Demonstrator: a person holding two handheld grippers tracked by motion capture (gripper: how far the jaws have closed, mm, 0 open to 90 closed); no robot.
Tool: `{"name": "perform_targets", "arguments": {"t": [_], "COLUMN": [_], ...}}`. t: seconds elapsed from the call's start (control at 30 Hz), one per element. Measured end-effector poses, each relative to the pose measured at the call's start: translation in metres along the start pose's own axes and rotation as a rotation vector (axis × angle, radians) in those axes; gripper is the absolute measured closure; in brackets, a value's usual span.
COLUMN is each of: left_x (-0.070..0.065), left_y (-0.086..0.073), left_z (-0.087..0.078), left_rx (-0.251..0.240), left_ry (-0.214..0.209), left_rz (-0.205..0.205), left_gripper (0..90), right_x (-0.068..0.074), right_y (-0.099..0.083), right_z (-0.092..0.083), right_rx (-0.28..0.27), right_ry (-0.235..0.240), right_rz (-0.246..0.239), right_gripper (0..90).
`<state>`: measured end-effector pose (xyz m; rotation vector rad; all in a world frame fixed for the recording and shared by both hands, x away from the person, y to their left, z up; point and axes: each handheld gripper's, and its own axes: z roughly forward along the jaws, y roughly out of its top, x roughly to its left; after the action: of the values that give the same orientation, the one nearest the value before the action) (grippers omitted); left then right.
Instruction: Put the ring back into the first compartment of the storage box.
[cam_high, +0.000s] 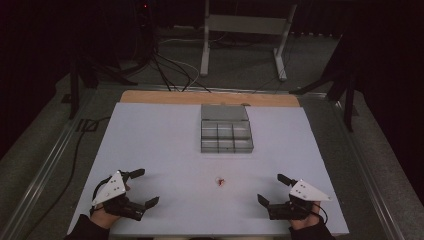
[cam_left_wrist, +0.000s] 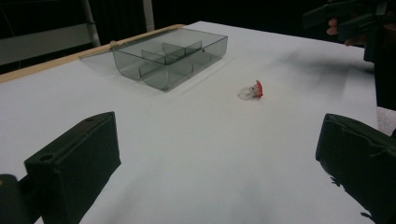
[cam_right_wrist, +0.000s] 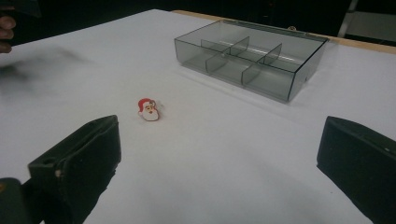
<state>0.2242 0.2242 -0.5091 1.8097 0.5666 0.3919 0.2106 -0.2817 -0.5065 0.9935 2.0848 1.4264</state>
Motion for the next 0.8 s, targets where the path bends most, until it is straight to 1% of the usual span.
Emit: {"name": "perform_targets", "arguments": {"t": [0.07, 0.13, 0.27, 0.4, 0.47, 0.5, 0.57, 0.6, 0.67, 0.8], "left_x": [0.0006, 0.0003, 0.0004, 0.0006, 0.0004, 0.0002, 0.0001, 0.0003, 0.0003, 0.0006], "left_y": [0.0008, 0.0008, 0.0010, 0.0008, 0.0010, 0.0012, 0.0011, 0.0011, 0.0010, 0.0012], "left_z": [0.0009, 0.0019, 0.0031, 0.0026, 0.0024, 0.0023, 0.0023, 0.0024, 0.0022, 0.0007], "left_rx": [-0.009, -0.003, 0.004, 0.000, -0.002, -0.007, -0.006, -0.005, -0.008, -0.015], "left_ry": [-0.011, -0.010, -0.019, -0.015, -0.015, -0.015, -0.014, -0.015, -0.010, -0.007], "left_rz": [-0.012, -0.005, -0.013, -0.014, -0.015, -0.017, -0.016, -0.016, -0.015, -0.021], "left_gripper": [0.5, 0.5, 0.5, 0.5, 0.5, 0.5, 0.5, 0.5, 0.5, 0.5], "right_x": [0.0000, -0.0004, -0.0012, -0.0020, -0.0021, -0.0021, -0.0020, -0.0022, -0.0031, -0.0049], "right_y": [-0.0005, -0.0011, -0.0011, -0.0010, -0.0011, -0.0012, -0.0014, -0.0012, 0.0001, 0.0020], "right_z": [-0.0001, -0.0009, -0.0017, -0.0007, 0.0001, 0.0006, 0.0022, 0.0027, 0.0028, 0.0033], "right_rx": [0.007, 0.010, 0.006, 0.008, 0.012, 0.017, 0.035, 0.035, 0.024, 0.025], "right_ry": [-0.005, -0.014, -0.019, -0.023, -0.012, -0.010, -0.020, -0.019, -0.016, -0.029], "right_rz": [-0.005, -0.005, 0.001, 0.007, 0.016, 0.021, 0.015, 0.015, 0.032, 0.028], "right_gripper": [0.0, 0.0, 0.0, 0.0, 0.0, 0.0, 0.0, 0.0, 0.0, 0.0]}}
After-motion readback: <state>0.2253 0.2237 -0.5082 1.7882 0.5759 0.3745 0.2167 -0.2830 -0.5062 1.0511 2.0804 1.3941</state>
